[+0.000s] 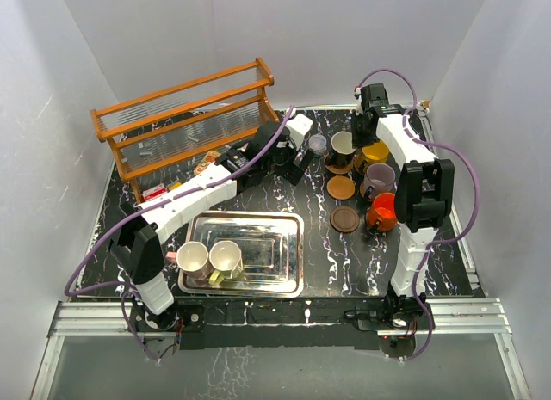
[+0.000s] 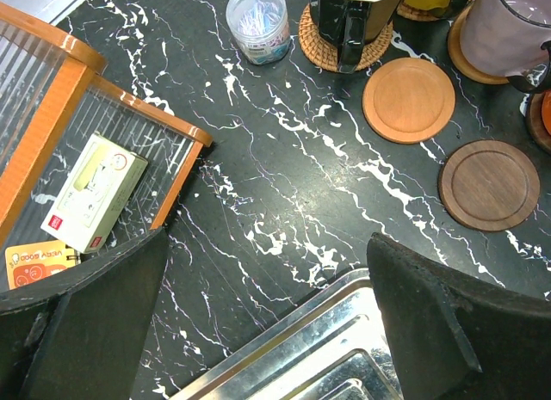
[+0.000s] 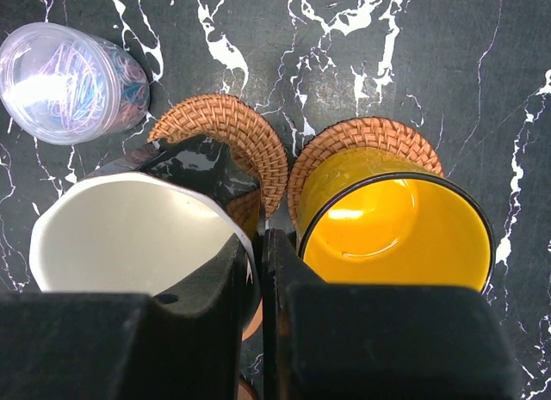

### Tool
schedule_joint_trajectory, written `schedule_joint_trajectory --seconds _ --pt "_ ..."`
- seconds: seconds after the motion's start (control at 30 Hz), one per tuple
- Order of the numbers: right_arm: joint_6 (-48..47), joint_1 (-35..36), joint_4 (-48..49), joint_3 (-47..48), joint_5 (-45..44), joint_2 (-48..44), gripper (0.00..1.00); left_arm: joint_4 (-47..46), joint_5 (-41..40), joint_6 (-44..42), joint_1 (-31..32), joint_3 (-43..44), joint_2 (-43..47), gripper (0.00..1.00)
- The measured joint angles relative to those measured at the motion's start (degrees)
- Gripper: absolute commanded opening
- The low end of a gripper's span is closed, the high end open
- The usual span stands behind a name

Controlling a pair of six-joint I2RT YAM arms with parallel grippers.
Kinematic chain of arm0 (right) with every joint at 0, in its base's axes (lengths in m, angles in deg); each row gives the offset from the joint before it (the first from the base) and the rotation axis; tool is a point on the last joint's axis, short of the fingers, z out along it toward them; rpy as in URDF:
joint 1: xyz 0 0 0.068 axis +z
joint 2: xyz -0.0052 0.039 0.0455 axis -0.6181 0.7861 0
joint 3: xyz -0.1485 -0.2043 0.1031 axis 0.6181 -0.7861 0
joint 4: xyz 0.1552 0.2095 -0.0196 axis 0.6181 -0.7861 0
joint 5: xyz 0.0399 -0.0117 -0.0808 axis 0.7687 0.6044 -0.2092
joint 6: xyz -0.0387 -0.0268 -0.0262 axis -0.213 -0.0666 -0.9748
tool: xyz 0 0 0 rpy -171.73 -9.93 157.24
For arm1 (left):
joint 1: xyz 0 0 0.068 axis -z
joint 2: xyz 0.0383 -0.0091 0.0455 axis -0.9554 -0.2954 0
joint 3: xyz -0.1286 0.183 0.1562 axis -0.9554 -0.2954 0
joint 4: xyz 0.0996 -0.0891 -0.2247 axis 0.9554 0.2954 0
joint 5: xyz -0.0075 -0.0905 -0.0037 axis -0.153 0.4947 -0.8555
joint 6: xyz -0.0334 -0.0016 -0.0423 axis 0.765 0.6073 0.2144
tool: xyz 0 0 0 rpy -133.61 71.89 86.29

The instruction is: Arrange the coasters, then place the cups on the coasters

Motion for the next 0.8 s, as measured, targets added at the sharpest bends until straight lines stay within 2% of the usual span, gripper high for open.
schedule_joint_trajectory --seconds 0.8 --pt "-1.0 0.0 -1.6 6.4 1.1 4.0 0.32 0.0 0.0 -0.7 0.0 0.0 0.0 0.99"
